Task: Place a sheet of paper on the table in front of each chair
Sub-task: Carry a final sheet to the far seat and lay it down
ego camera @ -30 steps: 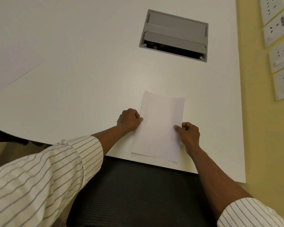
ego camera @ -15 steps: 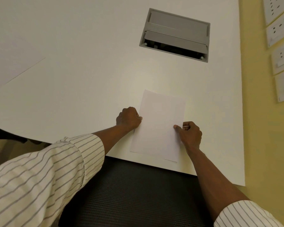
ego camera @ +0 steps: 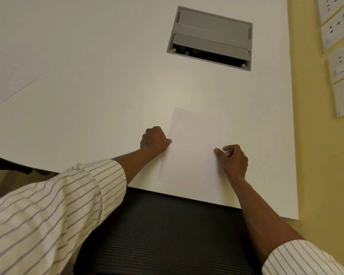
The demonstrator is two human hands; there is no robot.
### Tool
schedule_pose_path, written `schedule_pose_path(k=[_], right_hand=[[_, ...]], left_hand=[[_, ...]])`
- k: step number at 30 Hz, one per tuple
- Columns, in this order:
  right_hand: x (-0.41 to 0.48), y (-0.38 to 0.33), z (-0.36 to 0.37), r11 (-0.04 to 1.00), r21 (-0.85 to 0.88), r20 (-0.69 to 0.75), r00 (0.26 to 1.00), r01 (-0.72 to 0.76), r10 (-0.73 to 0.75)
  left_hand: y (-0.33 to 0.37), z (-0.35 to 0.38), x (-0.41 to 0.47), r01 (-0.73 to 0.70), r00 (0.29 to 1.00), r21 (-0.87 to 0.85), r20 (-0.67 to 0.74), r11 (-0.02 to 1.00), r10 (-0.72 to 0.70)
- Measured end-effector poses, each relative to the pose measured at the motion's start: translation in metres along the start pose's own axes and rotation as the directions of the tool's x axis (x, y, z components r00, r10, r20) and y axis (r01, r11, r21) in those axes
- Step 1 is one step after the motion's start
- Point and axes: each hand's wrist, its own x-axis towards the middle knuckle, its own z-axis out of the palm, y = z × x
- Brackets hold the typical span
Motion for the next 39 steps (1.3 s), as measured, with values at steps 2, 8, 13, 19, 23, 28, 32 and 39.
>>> schedule_pose_path(k=[2, 8, 13, 19, 23, 28, 32, 39], right_hand=[[-0.0003, 0.0001, 0.0015, 1.000, -0.020, -0.008, 1.000, 0.011, -0.011], [0.0004, -0.0004, 0.0046, 1.000, -0.029, -0.022, 1.000, 0.005, -0.006], [0.0015, 0.0005, 0.0041, 0.999, -0.052, -0.012, 1.000, 0.016, -0.017], [0.0039, 0.0014, 0.0058, 0.998, -0.066, -0.006, 1.000, 0.021, -0.021], [0.0032, 0.0024, 0.0045, 0.998, -0.057, 0.000, 1.000, 0.023, -0.024], [0.0029, -0.0001, 0.0030, 0.998, -0.059, 0.007, 1.000, 0.021, -0.021], [0.0025, -0.0023, 0.0028, 0.998, -0.065, 0.013, 1.000, 0.007, -0.007], [0.0028, -0.0056, -0.0035, 0.997, -0.075, 0.057, 0.998, -0.021, 0.025]], left_hand=[[-0.0015, 0.0002, 0.0007, -0.003, 1.000, -0.024, 0.001, 1.000, 0.003], [-0.0037, -0.0007, -0.0007, -0.013, 1.000, -0.060, 0.000, 0.998, 0.013], [-0.0029, -0.0015, -0.0014, -0.019, 1.000, -0.059, 0.004, 0.998, 0.020], [-0.0036, -0.0020, -0.0005, -0.033, 0.999, -0.043, 0.006, 0.999, 0.033], [-0.0047, -0.0014, 0.0004, -0.040, 0.999, -0.038, 0.006, 0.998, 0.040], [-0.0043, -0.0007, 0.0004, -0.050, 0.999, -0.028, 0.001, 0.998, 0.050], [-0.0038, -0.0005, 0.0005, -0.059, 0.998, -0.013, 0.000, 0.998, 0.059], [-0.0041, 0.0005, 0.0005, -0.020, 1.000, -0.030, -0.009, 0.999, 0.020]])
